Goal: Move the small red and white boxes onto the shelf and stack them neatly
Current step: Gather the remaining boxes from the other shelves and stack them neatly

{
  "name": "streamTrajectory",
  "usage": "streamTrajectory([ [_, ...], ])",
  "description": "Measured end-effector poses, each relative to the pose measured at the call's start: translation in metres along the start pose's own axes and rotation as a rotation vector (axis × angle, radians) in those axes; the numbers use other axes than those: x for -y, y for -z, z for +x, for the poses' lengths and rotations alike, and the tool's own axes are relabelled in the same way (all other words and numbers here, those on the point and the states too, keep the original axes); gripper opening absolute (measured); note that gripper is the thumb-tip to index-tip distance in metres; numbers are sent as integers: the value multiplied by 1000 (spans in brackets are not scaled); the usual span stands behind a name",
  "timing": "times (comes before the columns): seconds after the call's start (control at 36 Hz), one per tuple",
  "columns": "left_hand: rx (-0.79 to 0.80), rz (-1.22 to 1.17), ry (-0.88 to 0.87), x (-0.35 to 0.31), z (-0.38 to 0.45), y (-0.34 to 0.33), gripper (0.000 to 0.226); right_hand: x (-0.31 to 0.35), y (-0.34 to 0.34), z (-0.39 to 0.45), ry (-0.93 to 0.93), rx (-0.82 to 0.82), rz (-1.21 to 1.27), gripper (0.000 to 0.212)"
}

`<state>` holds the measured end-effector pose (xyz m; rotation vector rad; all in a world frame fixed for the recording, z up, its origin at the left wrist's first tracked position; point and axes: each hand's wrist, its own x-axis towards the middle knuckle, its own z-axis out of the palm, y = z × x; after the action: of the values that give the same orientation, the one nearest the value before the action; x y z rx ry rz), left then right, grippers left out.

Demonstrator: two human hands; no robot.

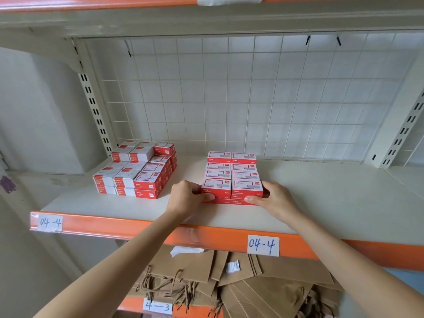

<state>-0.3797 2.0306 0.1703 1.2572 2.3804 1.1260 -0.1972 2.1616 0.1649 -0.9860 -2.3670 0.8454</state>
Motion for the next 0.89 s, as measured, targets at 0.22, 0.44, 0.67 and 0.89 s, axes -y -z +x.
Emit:
streamTrajectory([
  [0.22,-1,32,-48,1,0,-2,27,1,-2,0,-7,-18,-13,42],
  [0.44,-2,0,-55,1,2,0,31,5,3,0,4,40,47,43],
  [0.67,-18,26,-85,-4,3,-3,36,6,4,3,33,54,19,42],
  [0.89,0,40,-143,-6,9,-2,40,10,8,9,58,72,9,47],
])
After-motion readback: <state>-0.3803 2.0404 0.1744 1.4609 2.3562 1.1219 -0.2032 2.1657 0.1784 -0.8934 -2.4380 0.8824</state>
